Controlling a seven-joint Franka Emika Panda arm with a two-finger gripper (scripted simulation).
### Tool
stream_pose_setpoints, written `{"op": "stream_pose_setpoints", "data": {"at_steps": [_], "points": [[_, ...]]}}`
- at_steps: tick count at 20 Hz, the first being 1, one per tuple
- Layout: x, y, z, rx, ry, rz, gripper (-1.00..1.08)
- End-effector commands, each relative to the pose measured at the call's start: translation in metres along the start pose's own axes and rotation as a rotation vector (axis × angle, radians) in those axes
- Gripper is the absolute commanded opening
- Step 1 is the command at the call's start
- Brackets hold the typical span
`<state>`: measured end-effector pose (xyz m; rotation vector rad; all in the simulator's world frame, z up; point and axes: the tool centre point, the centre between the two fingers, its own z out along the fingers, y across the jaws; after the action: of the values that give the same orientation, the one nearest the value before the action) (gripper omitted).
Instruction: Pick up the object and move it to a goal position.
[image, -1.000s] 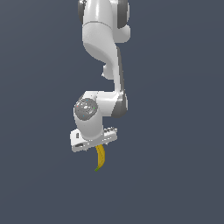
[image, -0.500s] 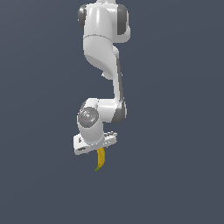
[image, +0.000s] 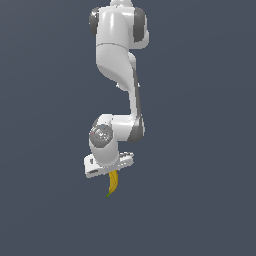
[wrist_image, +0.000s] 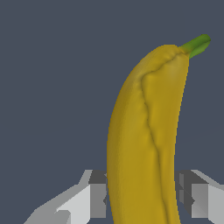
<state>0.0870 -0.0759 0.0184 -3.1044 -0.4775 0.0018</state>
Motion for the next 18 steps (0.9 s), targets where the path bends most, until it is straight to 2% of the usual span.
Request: {"op": "stream_pose_setpoints", "data": {"at_steps": [1,10,18], "points": [[0.000,0.001,0.000,-0.001,0.001,0.001,-1.00],[-0.001,-0.001,-0.003,0.000,0.000,0.000,-1.00],[-0.009,-0.014,-0.025,0.000,0.000,0.000,-1.00]]}}
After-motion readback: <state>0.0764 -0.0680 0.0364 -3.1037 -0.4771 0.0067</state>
